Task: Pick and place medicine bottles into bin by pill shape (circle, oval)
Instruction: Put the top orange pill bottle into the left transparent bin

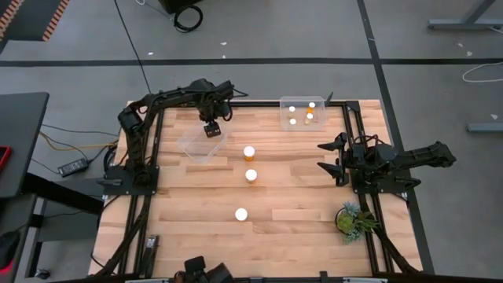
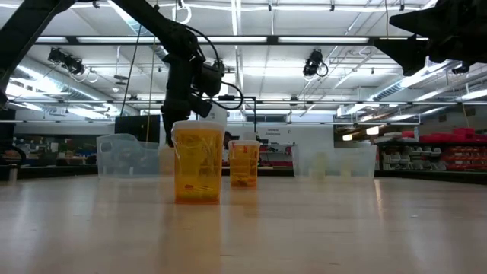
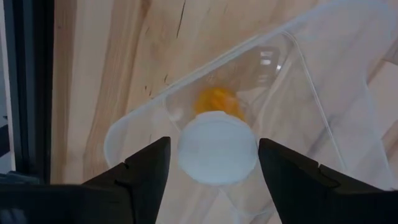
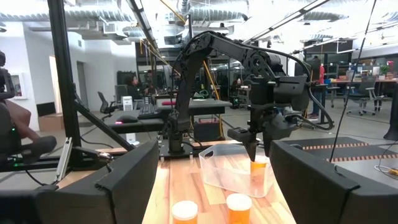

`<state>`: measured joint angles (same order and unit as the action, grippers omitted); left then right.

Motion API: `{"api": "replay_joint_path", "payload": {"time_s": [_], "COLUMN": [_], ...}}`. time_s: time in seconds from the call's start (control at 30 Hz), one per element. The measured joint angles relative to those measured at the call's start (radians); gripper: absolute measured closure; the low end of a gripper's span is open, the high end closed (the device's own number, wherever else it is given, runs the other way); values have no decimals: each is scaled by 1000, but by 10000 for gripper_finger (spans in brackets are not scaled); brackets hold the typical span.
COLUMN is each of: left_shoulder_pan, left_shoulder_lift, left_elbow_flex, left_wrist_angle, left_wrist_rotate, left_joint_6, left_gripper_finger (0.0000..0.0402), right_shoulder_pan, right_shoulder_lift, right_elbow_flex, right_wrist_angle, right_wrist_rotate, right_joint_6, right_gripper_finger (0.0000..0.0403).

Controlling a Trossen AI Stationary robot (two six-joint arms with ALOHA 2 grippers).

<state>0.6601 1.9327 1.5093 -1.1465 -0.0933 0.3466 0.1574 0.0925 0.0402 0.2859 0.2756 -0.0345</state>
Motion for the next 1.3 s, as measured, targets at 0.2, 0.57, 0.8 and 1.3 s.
{"api": "replay_joint_path", "payload": {"time_s": [0.2, 0.57, 0.8, 1.3], "left_shoulder_pan": [-1, -61, -157, -295], "left_shoulder_lift": [0, -56, -76, -74], "left_elbow_flex": [0, 24, 82, 96], "left_wrist_angle": [-34, -42, -29, 83], "left_wrist_rotate": [-4, -56, -115, -49], "left_joint_6": [-2, 6, 1, -13], "left_gripper_finger": [134, 111, 111, 111], "right_shoulder_pan": [0, 0, 0, 0], "right_shoulder_lift": [0, 0, 0, 0], "right_elbow_flex": [0, 0, 0, 0], "right_wrist_angle": [0, 0, 0, 0], "right_wrist_rotate": [0, 0, 0, 0], "right_joint_6": [0, 0, 0, 0], "right_gripper_finger": [89, 89, 89, 89]}}
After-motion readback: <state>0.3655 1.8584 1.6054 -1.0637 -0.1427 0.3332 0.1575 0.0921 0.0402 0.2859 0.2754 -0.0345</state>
